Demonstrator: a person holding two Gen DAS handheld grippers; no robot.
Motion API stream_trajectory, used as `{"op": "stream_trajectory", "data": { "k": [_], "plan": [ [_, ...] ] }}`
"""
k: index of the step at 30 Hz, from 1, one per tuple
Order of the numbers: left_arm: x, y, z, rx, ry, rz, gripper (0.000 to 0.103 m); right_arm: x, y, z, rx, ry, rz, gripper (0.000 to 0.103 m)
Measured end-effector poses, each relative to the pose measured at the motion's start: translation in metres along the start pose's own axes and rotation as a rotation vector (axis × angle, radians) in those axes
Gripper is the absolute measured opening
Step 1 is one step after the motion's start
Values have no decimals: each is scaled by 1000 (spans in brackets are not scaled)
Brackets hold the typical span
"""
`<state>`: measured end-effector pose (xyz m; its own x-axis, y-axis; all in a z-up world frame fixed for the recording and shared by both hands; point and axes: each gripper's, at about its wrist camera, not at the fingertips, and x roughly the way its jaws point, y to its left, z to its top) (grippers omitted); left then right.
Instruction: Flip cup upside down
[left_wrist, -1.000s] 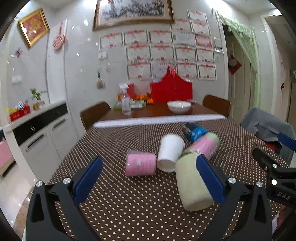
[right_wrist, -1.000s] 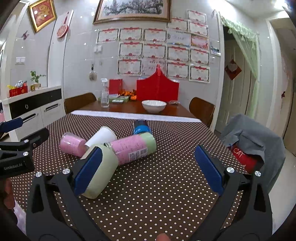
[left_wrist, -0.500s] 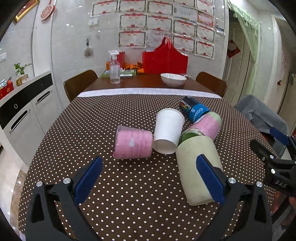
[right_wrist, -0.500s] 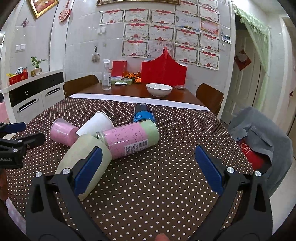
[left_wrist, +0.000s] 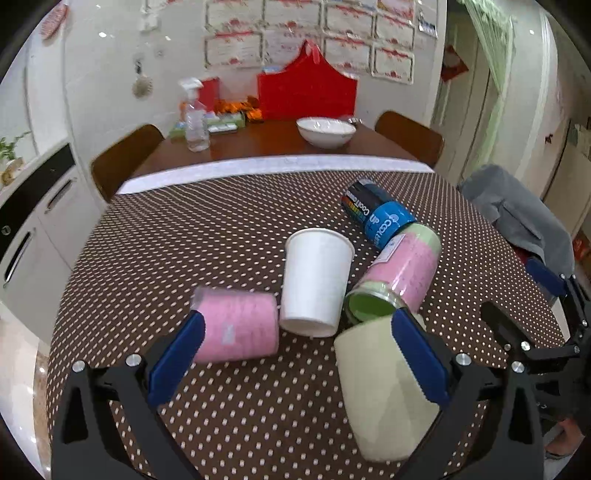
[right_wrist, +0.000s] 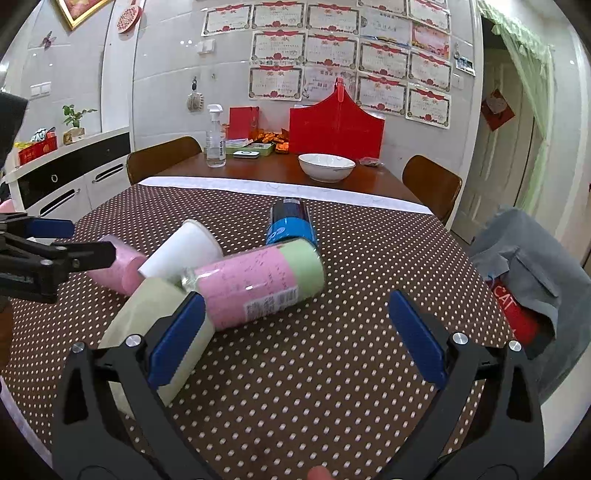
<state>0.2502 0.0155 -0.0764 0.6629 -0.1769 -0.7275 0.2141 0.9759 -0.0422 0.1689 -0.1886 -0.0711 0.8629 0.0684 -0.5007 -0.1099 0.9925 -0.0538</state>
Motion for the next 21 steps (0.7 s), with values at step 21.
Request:
{"op": "stream_trajectory", "data": {
  "k": [21],
  "plan": [
    [119,-12,54,17,359,-43,70,67,-29,24,76,104,90,97]
  ]
}}
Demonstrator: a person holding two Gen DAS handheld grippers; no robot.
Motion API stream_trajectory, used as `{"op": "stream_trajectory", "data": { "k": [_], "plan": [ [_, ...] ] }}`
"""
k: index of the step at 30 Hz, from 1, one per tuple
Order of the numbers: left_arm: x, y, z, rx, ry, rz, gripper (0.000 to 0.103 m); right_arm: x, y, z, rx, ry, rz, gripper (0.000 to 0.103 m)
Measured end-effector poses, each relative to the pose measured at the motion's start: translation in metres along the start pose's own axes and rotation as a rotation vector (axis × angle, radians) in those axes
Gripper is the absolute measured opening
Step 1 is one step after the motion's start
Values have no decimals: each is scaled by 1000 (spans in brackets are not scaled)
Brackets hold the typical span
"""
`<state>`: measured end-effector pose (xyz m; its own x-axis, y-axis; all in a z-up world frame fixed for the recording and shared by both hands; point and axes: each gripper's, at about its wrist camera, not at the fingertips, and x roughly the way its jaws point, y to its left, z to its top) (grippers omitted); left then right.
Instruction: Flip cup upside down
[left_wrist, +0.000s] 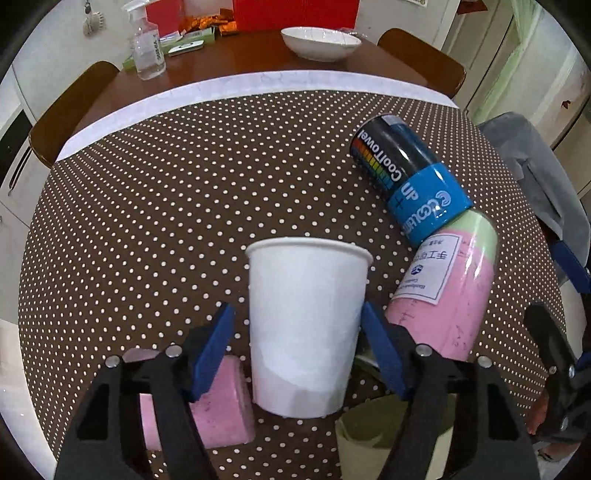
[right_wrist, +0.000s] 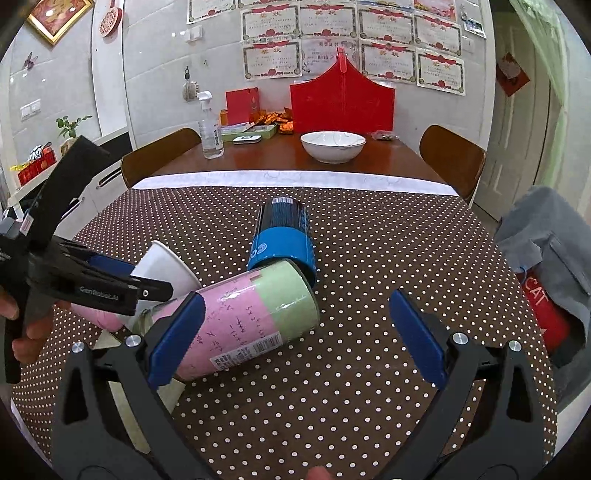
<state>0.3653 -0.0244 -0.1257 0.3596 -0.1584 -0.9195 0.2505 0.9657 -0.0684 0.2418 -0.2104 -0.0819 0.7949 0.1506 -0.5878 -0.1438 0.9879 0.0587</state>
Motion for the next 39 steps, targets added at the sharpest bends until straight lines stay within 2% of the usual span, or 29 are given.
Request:
{"op": "stream_trajectory", "data": {
  "k": [3,8,12,17,23,26,30,35,39],
  "plan": [
    [10,-2,4,-7,30,-15,64,2,1,-2,3,7,8,97],
    [13,-2,8,-27,32,-20,64,-1,2,-3,6,4,17,97],
    [5,5,-2,-38,18,-15,63,-7,3,-7,10,-1,22,97],
    [-25,14,-11,-56,-30,-2,63,-18,4,-11,10,-5,25,97],
    [-87,3,-27,-60,-139,18,63,-45,-1,-17,25,-33,28,97],
    [-112,-15,-43,-50,-171,-8,63,-67,-8,-26,37,-52,32,97],
    [-139,-60,-70,-8,-199,-78,63,-98,-27,-41,59,-68,15,97],
    [-135,-116,-93,55,-178,-144,63,-136,-61,-62,112,-85,-35,97],
    [-113,-158,-109,70,-123,-192,63,-159,-85,-79,145,-89,-70,97]
  ]
}}
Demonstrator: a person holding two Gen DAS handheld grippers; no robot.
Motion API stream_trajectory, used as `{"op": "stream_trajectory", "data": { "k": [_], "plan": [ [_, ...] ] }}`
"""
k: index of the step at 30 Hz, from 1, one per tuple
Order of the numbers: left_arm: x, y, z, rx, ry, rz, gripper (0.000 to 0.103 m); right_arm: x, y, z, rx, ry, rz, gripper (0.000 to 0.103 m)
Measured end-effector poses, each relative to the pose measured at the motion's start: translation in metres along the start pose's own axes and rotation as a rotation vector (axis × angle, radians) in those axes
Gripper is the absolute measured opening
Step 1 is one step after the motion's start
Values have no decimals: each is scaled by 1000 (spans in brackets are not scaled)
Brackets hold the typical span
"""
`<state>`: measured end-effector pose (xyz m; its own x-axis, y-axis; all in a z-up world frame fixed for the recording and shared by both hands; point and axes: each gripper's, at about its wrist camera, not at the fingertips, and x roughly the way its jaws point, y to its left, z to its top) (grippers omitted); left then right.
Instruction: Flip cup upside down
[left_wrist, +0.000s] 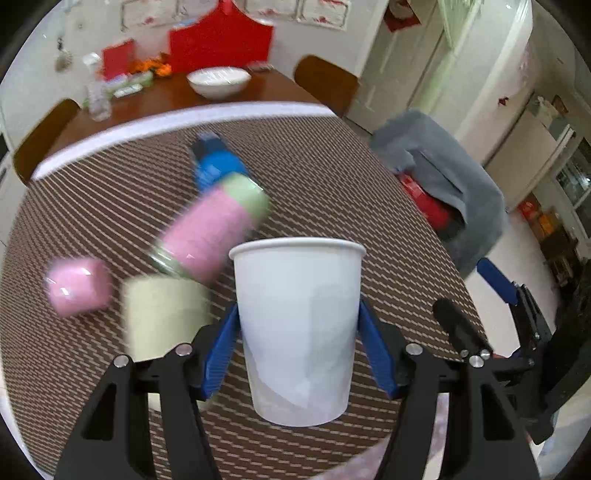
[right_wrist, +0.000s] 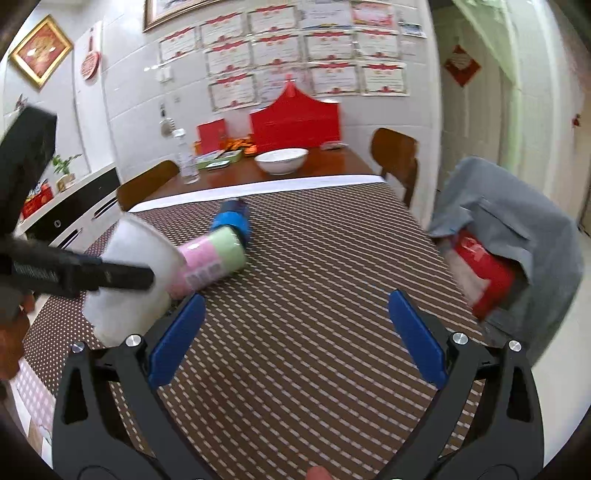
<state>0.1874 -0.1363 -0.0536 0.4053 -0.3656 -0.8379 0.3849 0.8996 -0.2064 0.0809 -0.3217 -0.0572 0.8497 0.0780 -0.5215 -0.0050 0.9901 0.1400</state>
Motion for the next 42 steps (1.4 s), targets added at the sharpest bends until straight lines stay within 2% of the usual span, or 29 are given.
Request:
{"op": "stream_trajectory", "data": {
  "k": [6,12,16,20,26,30,33,37,42],
  "plan": [
    [45,-23,-24,-41,87,-48,63,-9,-25,-17,8,33,-15,97],
    [75,-30,-37,-92,144,-38,63,-9,-34,-31,4,59,-13,97],
    [86,-32,-40,-117,166,-27,63,-6,-37,-38,0,75,-8,97],
    [89,-33,-41,-123,155,-19,64,-3,-39,-43,4,88,-5,97],
    [88,-23,-46,-168,165,-49,66,-1,-39,-48,3,105,-5,97],
    [87,-13,-51,-226,192,-111,69,0,-34,-47,-5,107,-1,97],
    [80,-10,-53,-223,171,-118,74,0,-28,-47,-18,105,0,97],
    [64,-2,-59,-201,140,-119,74,-3,-22,-48,-37,104,0,97],
    [25,16,-74,-180,33,-121,74,-10,-8,-51,-66,86,-5,97]
  ]
}}
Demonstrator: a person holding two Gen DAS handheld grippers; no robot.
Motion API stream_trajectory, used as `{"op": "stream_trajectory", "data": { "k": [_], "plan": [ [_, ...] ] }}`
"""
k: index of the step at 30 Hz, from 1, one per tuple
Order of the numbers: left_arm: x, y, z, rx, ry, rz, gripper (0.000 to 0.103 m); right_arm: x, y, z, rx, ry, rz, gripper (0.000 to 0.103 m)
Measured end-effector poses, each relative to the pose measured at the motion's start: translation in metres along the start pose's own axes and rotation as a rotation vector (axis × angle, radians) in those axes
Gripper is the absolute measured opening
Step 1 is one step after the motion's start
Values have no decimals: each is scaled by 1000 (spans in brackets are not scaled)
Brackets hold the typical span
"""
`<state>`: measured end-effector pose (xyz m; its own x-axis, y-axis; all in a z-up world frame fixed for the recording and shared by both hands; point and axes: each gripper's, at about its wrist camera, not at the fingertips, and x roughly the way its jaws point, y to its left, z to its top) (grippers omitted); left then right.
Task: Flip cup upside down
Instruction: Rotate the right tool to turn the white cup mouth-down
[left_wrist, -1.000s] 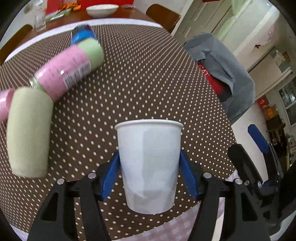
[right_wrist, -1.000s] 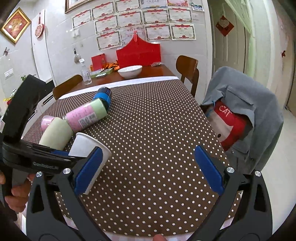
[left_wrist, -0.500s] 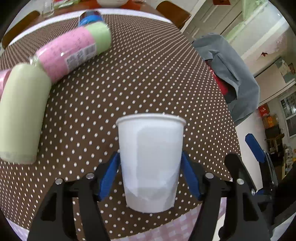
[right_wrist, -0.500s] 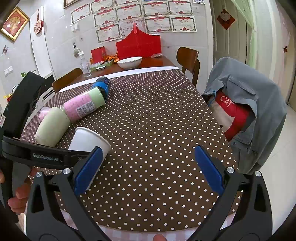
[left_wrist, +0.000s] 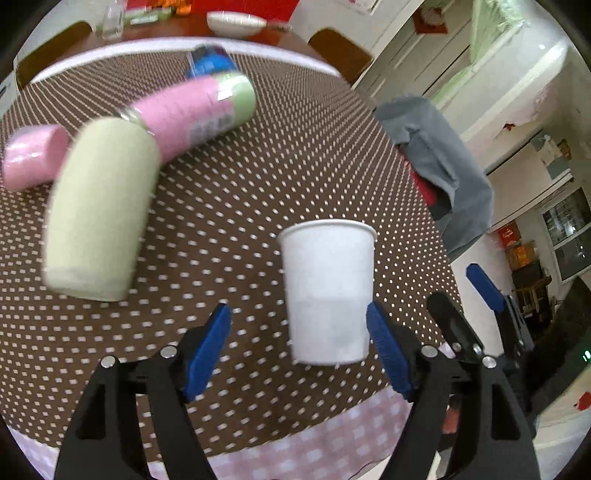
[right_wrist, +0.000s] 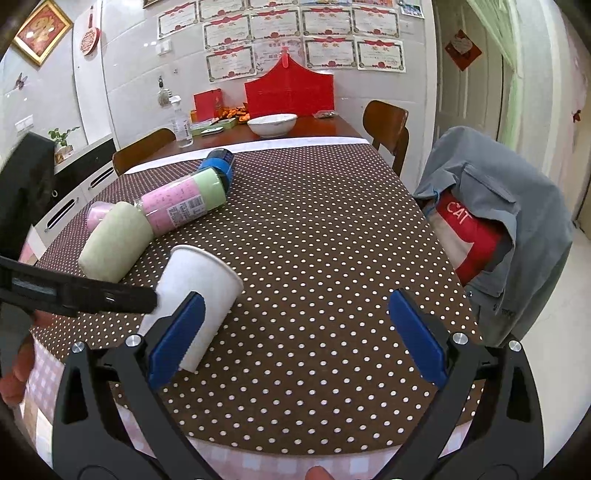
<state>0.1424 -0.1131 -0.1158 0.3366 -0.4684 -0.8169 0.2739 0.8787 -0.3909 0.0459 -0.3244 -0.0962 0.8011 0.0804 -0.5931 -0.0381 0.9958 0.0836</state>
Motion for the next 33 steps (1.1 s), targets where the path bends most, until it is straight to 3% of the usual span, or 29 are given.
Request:
{"op": "stream_trajectory", "data": {
  "k": [2,5,15,21,25,28,33],
  "plan": [
    [-15,6,-4,18,-54,23,74,-3,10,-3,-13,-11,-1,97],
    [-42,20,-13,40,-188,121,74,-5,25,-10,-8,-22,7,97],
    [-84,59,-28,60,-394,225,75,6,69,-34,130,11,46,97],
    [-83,71,-27,110,-442,294,75,21,80,-35,212,56,33,97],
    [-83,88,-27,101,-429,263,75,34,89,-38,215,104,22,93],
    [-82,95,-26,104,-430,253,75,42,92,-39,224,133,17,79],
    [-80,103,-24,110,-427,234,75,50,92,-37,227,160,-15,75]
  ]
}}
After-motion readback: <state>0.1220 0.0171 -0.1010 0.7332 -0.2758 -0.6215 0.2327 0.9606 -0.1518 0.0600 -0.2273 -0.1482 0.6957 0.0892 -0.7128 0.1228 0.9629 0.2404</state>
